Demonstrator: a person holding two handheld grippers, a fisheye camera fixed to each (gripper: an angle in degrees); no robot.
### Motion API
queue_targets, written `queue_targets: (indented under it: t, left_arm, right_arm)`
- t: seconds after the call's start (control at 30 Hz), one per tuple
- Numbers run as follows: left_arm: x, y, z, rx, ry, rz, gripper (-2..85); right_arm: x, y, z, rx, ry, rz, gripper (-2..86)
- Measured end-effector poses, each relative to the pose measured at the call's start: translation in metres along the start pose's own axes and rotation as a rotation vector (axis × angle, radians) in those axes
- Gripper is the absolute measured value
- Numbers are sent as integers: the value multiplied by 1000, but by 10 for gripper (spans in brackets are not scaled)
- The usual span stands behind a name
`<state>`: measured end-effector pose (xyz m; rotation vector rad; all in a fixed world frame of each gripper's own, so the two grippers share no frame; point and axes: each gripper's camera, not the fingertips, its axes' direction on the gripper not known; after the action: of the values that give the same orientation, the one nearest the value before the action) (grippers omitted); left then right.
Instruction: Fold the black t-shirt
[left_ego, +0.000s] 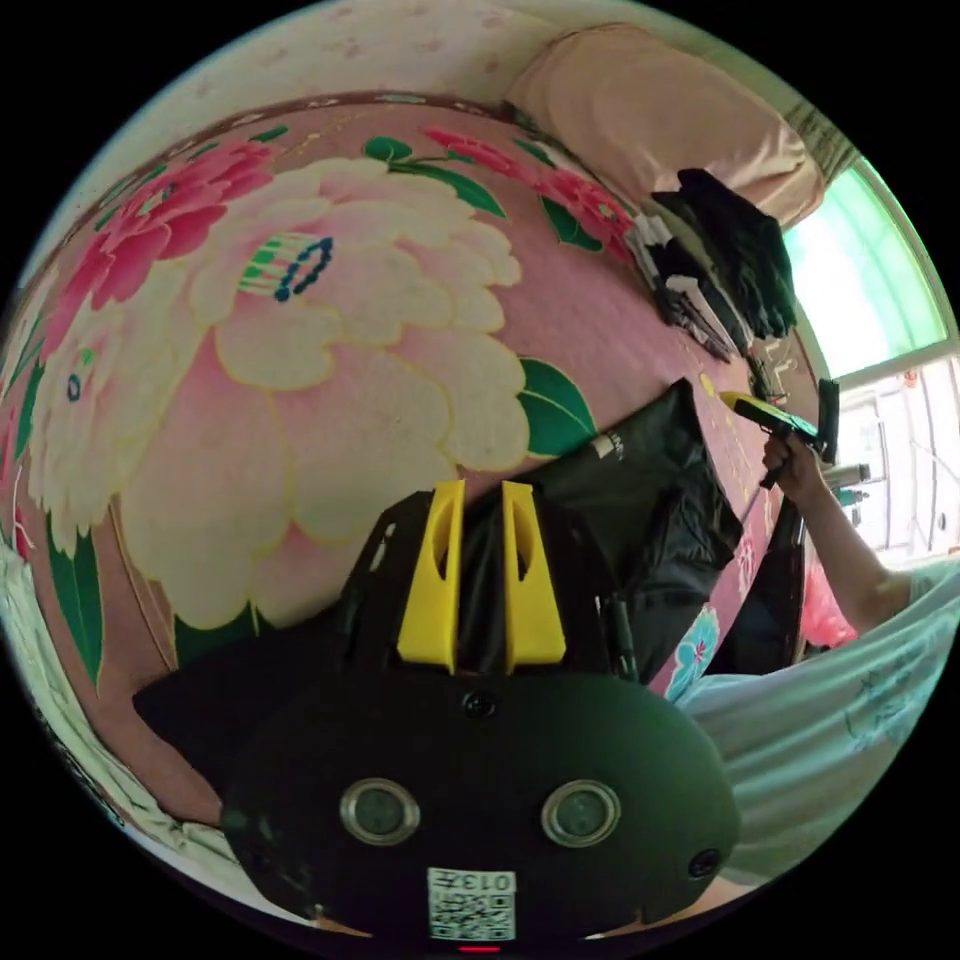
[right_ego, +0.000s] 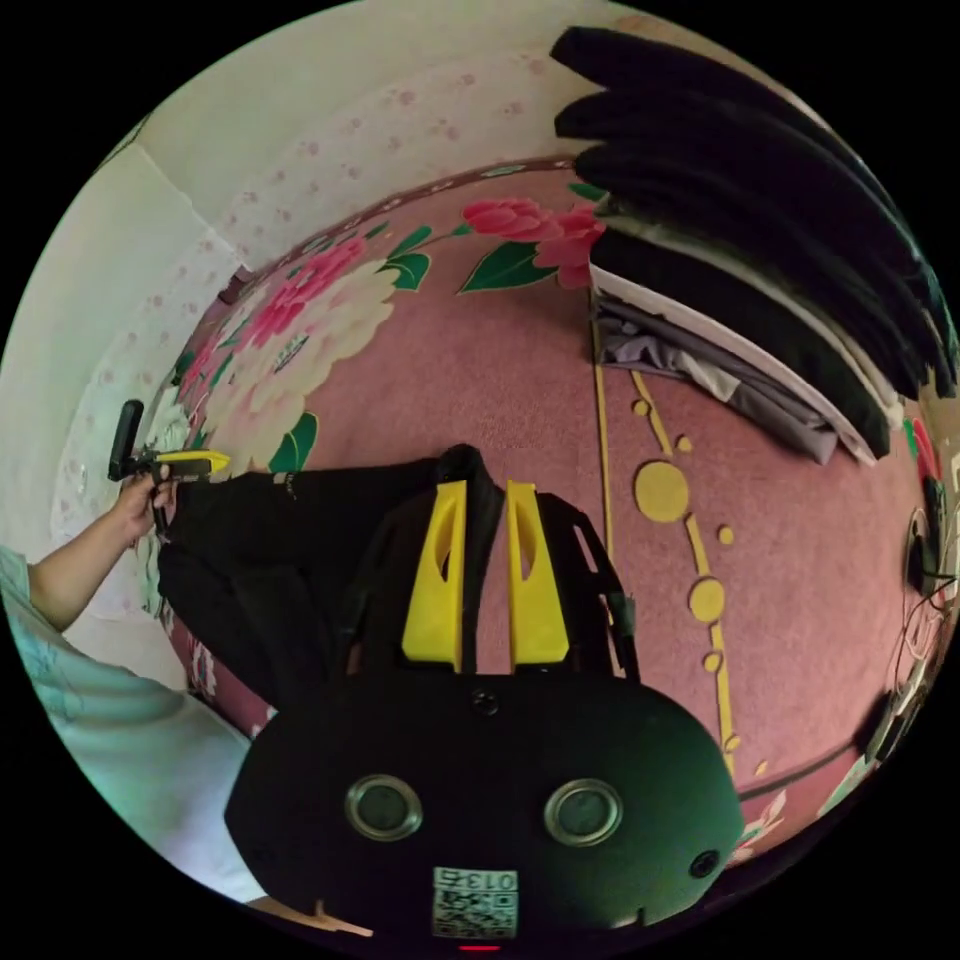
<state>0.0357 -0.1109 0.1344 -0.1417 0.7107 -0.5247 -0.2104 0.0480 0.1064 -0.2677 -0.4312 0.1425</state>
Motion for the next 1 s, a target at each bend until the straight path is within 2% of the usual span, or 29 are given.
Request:
queue_targets:
  t: [0.1,0.17,0.27,0.4,0.53,0.6,0.7,0.83,1.0]
  left_arm:
    - [47,6,-2,0,-5,216,97]
    - [99,11,16,-79,-14,421,122]
    - [144,13,43,-128,-37,542,130]
    - [167,2,65,-164,-61,562,118]
    - [172,-14,73,-224,-88,557,24]
    - [171,-20,72,-221,-69,561,15]
    - [167,-29,63,-178,-48,536,10]
    - [155,-45,68,-152,64,452,19]
    - [132,-51,76,-177,63,341,59]
  right_arm:
    - [-26,31,-15,-30,-2,-112,71]
    - [-53,58,-10,-111,6,-196,72]
    - [-79,86,-4,-160,-52,-242,77]
    - [-98,105,6,-219,-44,-299,78]
    - [-99,108,19,-221,-54,-294,56]
    - [-103,108,26,-279,0,-310,30]
    - [-109,112,6,-182,42,-307,18]
    - [-83,129,-17,-56,-27,-98,13]
    - [-59,144,2,-207,-92,31,25]
